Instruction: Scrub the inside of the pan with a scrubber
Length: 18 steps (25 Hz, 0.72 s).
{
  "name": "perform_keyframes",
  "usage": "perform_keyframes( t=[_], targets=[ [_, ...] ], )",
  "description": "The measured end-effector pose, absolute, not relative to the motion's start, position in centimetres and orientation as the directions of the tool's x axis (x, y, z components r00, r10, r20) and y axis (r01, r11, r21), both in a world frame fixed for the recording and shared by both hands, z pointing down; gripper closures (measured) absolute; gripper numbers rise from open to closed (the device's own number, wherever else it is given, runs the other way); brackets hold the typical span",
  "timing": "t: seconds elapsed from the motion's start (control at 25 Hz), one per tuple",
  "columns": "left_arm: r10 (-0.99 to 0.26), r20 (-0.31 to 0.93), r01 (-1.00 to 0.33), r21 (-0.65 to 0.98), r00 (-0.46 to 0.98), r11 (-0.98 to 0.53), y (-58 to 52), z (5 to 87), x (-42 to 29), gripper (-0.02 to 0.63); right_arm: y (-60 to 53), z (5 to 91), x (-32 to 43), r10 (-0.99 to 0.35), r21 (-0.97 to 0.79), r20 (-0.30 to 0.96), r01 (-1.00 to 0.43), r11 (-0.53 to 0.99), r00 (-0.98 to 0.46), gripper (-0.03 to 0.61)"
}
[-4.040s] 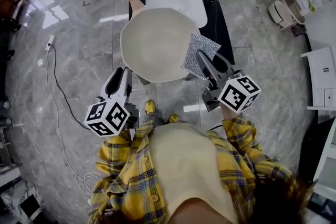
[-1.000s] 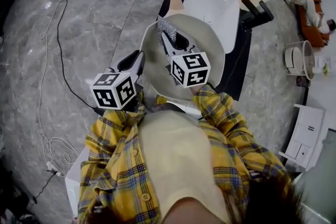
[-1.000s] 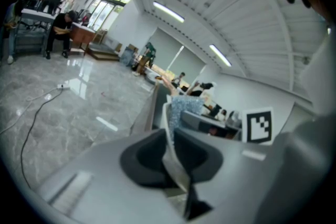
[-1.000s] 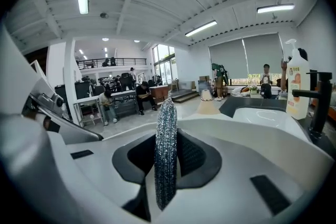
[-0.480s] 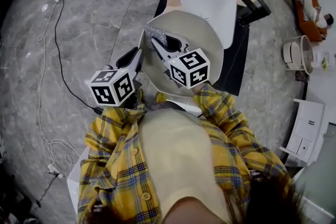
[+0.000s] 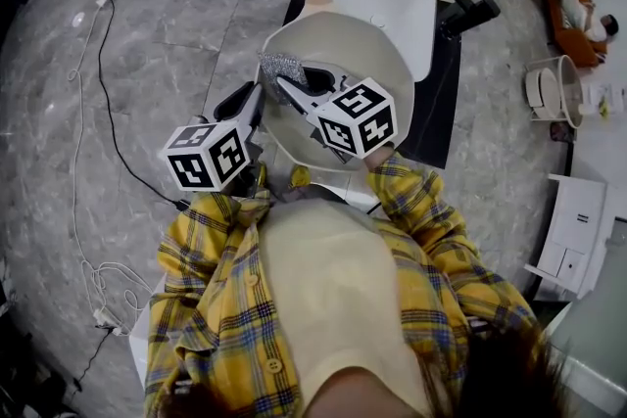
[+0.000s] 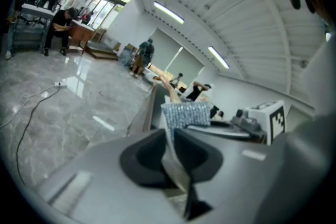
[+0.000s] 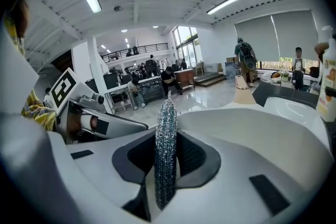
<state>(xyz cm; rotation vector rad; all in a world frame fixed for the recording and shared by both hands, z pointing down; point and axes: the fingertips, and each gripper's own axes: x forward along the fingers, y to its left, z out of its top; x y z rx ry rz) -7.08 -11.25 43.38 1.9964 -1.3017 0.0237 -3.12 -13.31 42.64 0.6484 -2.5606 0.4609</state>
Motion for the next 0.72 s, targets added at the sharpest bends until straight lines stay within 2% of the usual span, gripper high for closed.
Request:
perform_keyframes(
  t=[0.72],
  targets=[
    [-0.83,0.331,-0.792,0.576,0.449,-0.199,-11.0,42.3,-7.9,0.56,-9.5,42.5,-2.2,-0.231,-0.278,0.573,-0.451,0.848,-0.787,0.492]
  ],
)
